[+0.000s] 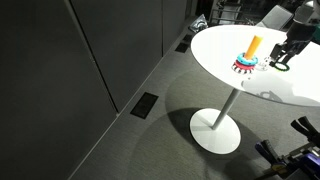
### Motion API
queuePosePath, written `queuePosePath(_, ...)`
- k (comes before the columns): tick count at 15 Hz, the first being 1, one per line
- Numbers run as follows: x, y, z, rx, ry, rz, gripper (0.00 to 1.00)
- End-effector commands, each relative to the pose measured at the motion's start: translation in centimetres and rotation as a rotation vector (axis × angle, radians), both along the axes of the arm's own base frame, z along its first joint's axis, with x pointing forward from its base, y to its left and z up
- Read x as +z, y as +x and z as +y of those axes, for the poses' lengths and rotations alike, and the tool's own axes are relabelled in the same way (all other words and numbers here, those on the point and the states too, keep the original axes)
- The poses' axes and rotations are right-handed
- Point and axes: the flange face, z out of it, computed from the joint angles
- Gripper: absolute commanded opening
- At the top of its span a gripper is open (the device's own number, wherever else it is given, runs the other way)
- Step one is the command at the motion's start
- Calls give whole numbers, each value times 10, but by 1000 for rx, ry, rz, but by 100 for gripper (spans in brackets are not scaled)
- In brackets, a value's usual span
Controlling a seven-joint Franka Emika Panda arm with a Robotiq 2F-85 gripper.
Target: Put the green ring onto the ring toss
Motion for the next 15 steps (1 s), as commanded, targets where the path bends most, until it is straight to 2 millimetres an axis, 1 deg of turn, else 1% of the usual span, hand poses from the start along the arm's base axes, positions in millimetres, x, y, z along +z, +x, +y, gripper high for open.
queuePosePath(1,35,14,6,-16,5,-14,42)
queuePosePath(6,72,36,12,-40,-4,-70,42)
queuePosePath(10,96,53,15,-66,-2,-121,42)
queuePosePath(15,116,74,16,-97,-3,-172,42)
